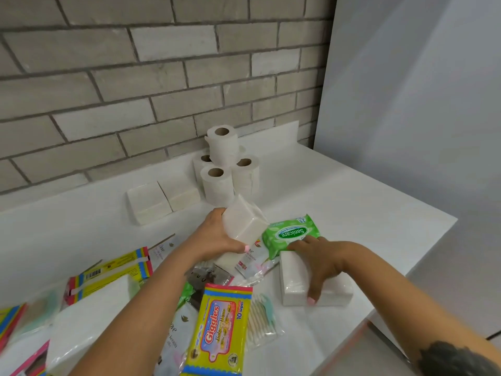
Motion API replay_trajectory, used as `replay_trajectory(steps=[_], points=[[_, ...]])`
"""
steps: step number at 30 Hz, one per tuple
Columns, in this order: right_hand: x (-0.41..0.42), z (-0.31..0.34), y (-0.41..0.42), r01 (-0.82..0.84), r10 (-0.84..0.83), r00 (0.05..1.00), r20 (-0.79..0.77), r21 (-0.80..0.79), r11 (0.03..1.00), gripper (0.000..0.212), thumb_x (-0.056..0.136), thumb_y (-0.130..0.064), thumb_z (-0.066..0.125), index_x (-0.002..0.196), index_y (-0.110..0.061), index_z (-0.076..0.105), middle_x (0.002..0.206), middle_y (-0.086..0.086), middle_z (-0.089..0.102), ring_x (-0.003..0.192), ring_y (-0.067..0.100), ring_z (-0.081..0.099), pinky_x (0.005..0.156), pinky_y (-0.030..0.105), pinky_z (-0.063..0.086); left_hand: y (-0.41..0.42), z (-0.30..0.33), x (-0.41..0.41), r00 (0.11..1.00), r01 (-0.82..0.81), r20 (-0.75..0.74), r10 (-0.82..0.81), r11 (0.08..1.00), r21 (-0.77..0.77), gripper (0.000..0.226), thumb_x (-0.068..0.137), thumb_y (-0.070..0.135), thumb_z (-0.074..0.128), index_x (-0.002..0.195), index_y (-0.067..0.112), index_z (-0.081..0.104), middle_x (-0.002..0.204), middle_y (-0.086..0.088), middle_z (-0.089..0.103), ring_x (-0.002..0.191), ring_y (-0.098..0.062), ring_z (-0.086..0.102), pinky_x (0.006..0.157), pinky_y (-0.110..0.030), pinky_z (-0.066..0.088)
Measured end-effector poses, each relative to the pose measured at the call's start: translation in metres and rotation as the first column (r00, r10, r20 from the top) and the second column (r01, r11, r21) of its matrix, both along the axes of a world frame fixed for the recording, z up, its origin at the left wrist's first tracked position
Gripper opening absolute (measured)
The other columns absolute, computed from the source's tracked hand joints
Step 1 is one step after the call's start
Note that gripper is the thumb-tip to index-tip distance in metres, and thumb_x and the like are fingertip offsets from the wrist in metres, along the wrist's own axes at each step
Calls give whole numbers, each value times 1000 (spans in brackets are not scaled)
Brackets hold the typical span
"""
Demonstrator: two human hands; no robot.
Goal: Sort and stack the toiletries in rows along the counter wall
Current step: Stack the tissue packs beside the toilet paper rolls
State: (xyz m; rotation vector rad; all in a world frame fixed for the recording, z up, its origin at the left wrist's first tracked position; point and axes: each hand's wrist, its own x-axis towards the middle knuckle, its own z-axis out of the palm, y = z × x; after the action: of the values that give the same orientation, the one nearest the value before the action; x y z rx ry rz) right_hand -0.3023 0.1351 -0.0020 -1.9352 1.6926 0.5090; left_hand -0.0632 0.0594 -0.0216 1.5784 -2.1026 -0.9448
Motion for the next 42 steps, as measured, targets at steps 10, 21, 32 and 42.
replay_trajectory(steps=[10,21,32,42], points=[[8,5,8,89,-82,990,110,-59,994,106,60,-26,85,140,-22,15,134,1,39,118,24,46,93,36,45,15,2,10,991,-97,-89,99,995,31,92,62,37,83,135,23,29,116,8,45,107,-15,48,82,-32,46],[59,22,-46,221,-128,789,601,-83,972,81,62,-38,78,121,-33,23,108,1,57,93,19,62,86,40,54,-1,19,66,909,-363,-213,359,931,18,106,39,59,71,130,17,34,122,0,49,110,-19,53,89,-35,48],[111,23,-106,206,-46,733,678,-158,966,81,60,-44,77,121,-35,24,99,-8,55,86,12,60,79,34,52,-58,33,126,700,-688,-222,679,724,42,101,41,60,76,124,15,38,118,-2,54,105,-23,57,89,-40,51],[123,14,-136,190,-21,748,663,-184,964,87,48,-58,71,118,-36,24,95,-12,56,86,10,60,82,36,51,-122,38,136,613,-782,146,777,622,-25,110,61,66,70,143,18,14,130,-13,47,117,-33,51,89,-40,46]])
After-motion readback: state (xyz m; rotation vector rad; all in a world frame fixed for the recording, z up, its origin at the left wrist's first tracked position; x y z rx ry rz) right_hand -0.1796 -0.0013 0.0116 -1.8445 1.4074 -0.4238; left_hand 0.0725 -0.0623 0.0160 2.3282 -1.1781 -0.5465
